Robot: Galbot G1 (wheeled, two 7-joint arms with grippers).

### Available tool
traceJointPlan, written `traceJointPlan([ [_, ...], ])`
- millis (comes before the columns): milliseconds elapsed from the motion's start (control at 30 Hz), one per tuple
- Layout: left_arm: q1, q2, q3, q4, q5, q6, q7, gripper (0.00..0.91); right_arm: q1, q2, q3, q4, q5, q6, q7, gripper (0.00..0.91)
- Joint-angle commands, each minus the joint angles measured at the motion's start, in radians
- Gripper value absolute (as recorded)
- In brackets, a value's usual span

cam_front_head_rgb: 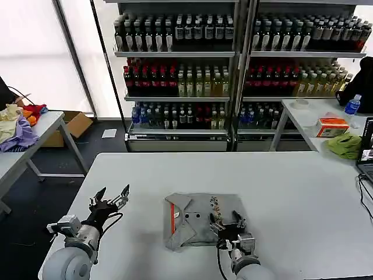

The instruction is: Fold and organize the clothes.

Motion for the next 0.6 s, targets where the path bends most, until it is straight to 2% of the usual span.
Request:
traceJointPlan([
  [33,-0.001,0.006,0.001,0.004,0.002,-0.004,0.008,0.907,-0.006,-0.075,0.23,0.203,0.083,0.194,-0.082,0.907],
  [100,0.0,0.005,0.002,0.003,0.003,-0.007,0.015,0.907,-0.015,-0.103,0.321,0.214,0.083,0.211,-0.114,0.907],
  [133,0.002,0.004,0.003,0.003,0.006,-0.011,0.02,0.907,-0.035,-0.119,0.391,0.217,0.111,0.223,-0.142,0.907],
  [300,0.027,-0.002,0.0,-0.016,0.04,-0.054,0.072,0.907,-0.149,-0.131,0.579,0.175,0.148,0.269,-0.251,0.907],
  [400,0.052,-0.012,-0.008,-0.034,0.068,-0.075,0.086,0.907,-0.223,-0.114,0.672,0.157,0.208,0.297,-0.322,0.907],
  [533,0.104,-0.03,-0.024,-0.069,0.089,-0.124,0.125,0.907,-0.294,-0.089,0.748,0.127,0.229,0.351,-0.42,0.907],
  [600,0.139,-0.042,-0.038,-0.084,0.09,-0.162,0.155,0.907,-0.322,-0.083,0.766,0.119,0.238,0.39,-0.441,0.907],
])
